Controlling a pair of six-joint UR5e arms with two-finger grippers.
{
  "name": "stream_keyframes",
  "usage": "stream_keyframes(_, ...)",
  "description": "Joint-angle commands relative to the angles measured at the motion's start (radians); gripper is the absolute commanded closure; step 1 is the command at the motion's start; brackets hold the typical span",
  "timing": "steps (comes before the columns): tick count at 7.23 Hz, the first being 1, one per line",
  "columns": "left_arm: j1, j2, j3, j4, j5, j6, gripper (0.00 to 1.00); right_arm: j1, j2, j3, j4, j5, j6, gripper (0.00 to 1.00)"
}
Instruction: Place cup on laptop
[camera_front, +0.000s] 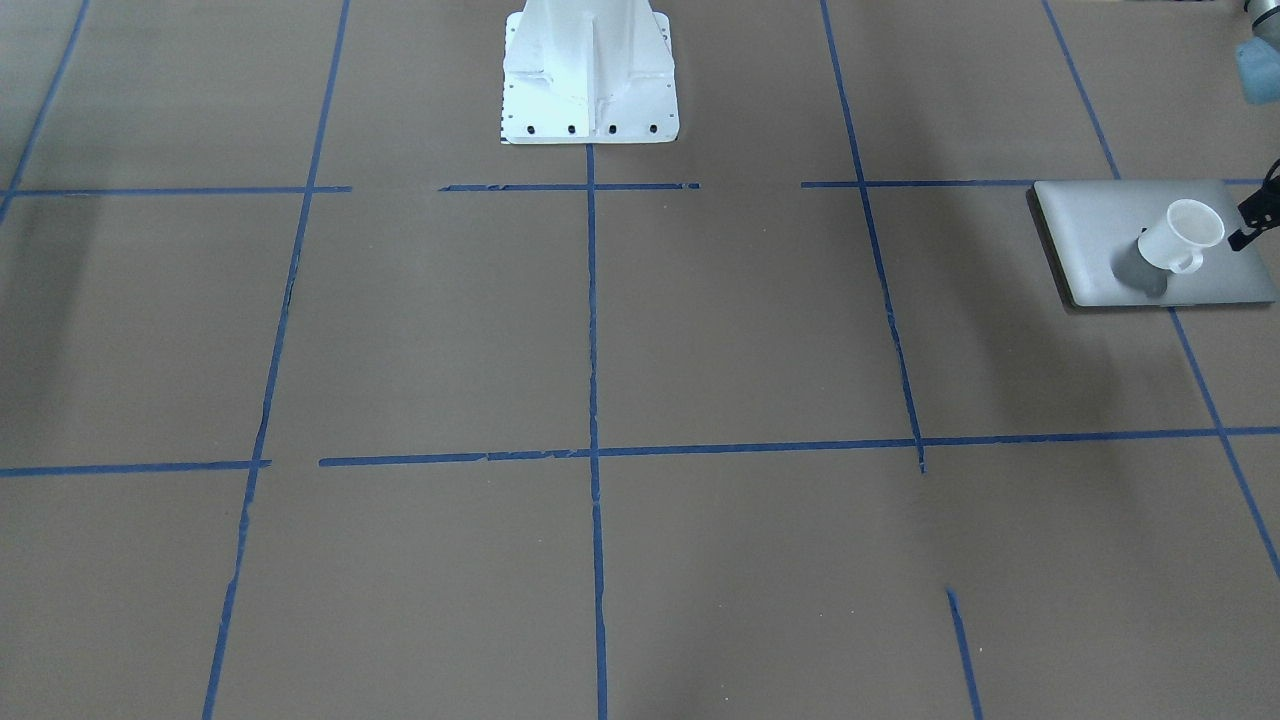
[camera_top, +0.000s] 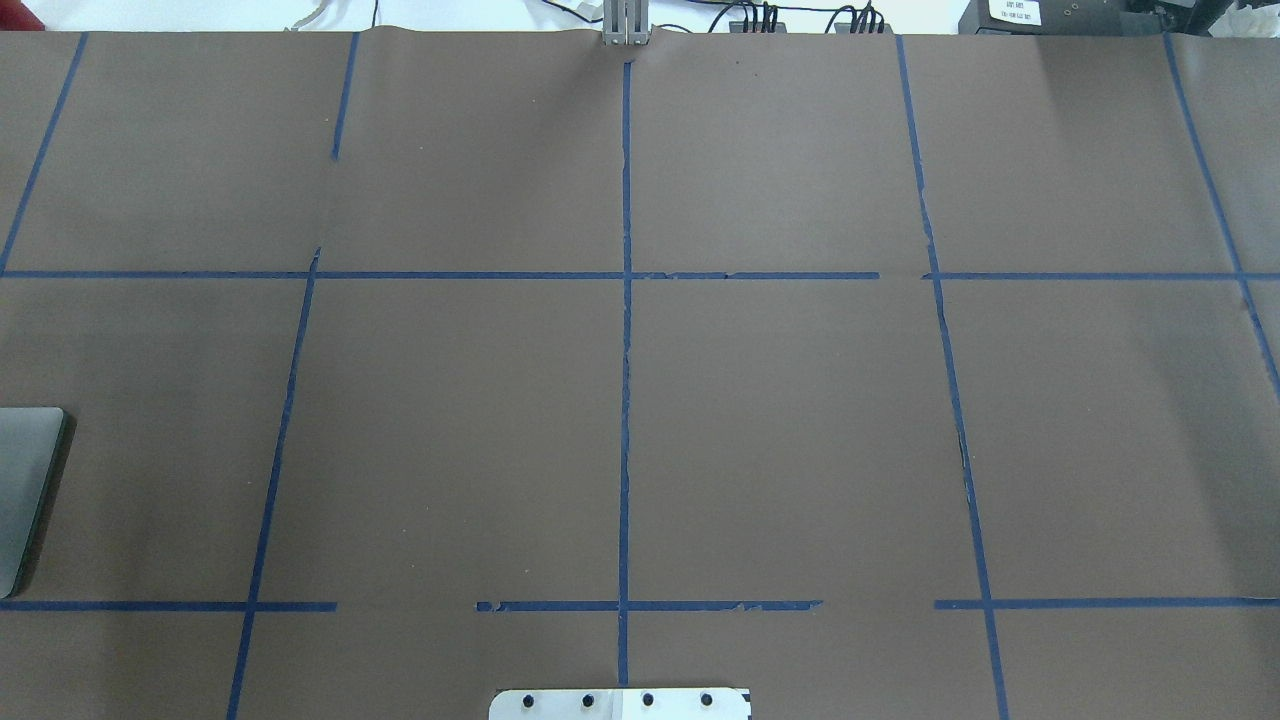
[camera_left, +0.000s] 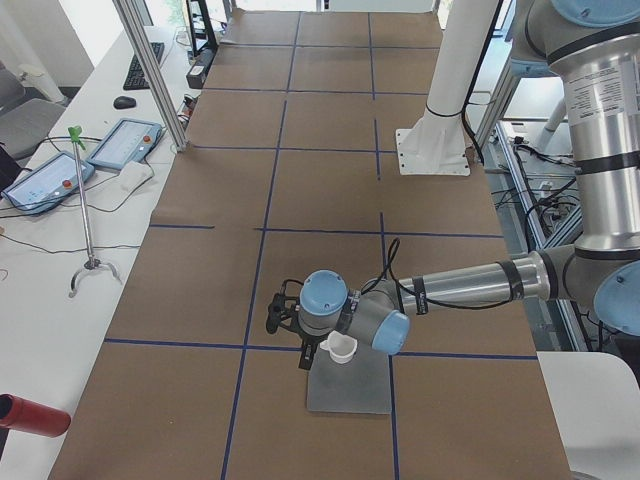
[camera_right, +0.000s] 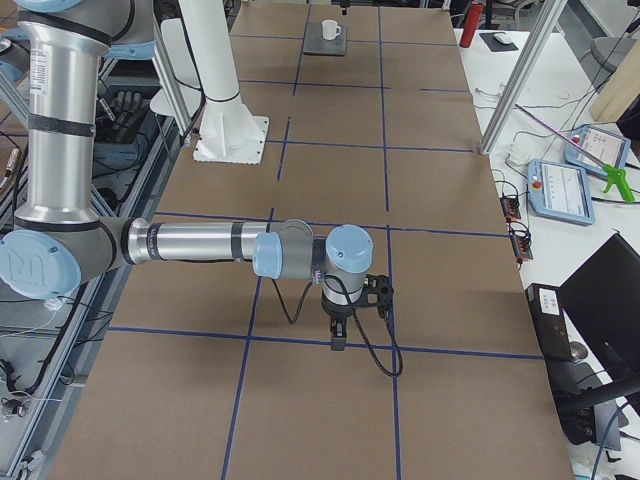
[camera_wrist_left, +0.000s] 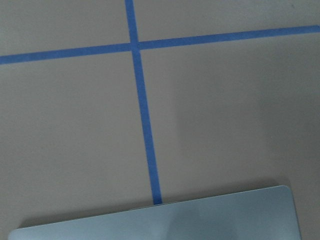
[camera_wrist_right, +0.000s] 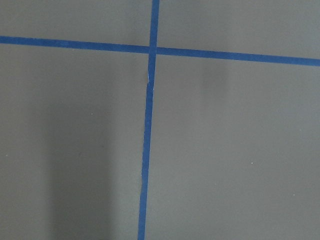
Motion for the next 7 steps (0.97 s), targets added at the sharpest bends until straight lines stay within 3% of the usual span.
stream_keyframes(1, -0.095, -0.029, -0.054, 0.305, 0.025, 0.208, 0.0, 0.0, 0.0, 0.0, 0.001, 0.0, 0.0, 0.0)
stream_keyframes(3, -0.115, -0.04, -0.203, 0.526, 0.047, 0.265, 0.0, 0.0, 0.0, 0.0, 0.001, 0.0, 0.0, 0.0)
stream_keyframes(7, -0.13, -0.066, -0.246, 0.529, 0.061, 0.261, 0.0, 0.0, 0.0, 0.0, 0.001, 0.0, 0.0, 0.0)
